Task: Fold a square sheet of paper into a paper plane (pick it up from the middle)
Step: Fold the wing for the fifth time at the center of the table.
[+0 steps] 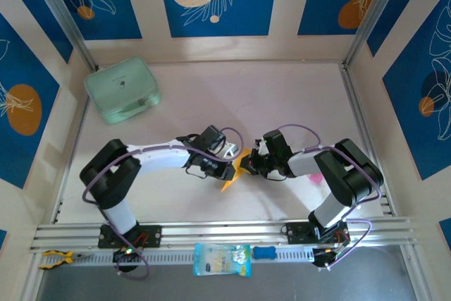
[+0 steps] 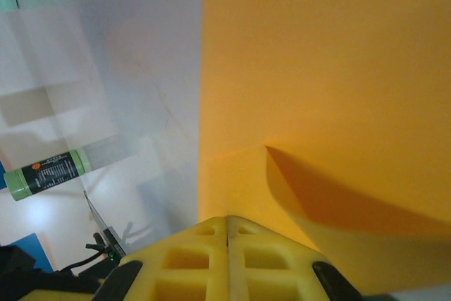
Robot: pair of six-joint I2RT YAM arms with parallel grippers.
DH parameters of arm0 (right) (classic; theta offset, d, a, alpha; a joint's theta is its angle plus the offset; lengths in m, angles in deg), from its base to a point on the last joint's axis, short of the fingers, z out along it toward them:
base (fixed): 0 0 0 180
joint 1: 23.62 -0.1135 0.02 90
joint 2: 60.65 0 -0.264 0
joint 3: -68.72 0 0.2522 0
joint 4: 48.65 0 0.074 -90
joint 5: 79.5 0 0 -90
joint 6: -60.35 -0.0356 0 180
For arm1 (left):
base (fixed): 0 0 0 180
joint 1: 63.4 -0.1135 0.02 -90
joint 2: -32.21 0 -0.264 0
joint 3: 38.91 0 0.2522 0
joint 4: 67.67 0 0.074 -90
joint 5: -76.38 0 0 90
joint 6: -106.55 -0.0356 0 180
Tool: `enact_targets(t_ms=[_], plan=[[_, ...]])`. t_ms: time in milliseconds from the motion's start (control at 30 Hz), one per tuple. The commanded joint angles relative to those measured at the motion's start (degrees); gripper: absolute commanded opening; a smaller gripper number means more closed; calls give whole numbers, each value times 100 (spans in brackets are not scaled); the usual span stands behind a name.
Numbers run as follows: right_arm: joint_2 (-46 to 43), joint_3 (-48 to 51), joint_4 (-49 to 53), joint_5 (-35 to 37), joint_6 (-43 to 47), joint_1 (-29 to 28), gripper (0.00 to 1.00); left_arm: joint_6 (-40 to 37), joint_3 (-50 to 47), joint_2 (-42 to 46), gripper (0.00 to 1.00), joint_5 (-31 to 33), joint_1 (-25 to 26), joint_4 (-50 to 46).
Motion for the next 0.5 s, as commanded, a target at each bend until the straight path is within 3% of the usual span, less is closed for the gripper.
enact_targets(t_ms=[0,167,467], plan=[[61,150,435,329,-93,-37,5,9,247,-242,16,-18,-31,311],[35,215,260,272,-152,-27,5,-200,522,-674,17,342,-59,120],[-689,195,517,314,-136,167,7,-449,325,-1007,2,1006,-76,-684]])
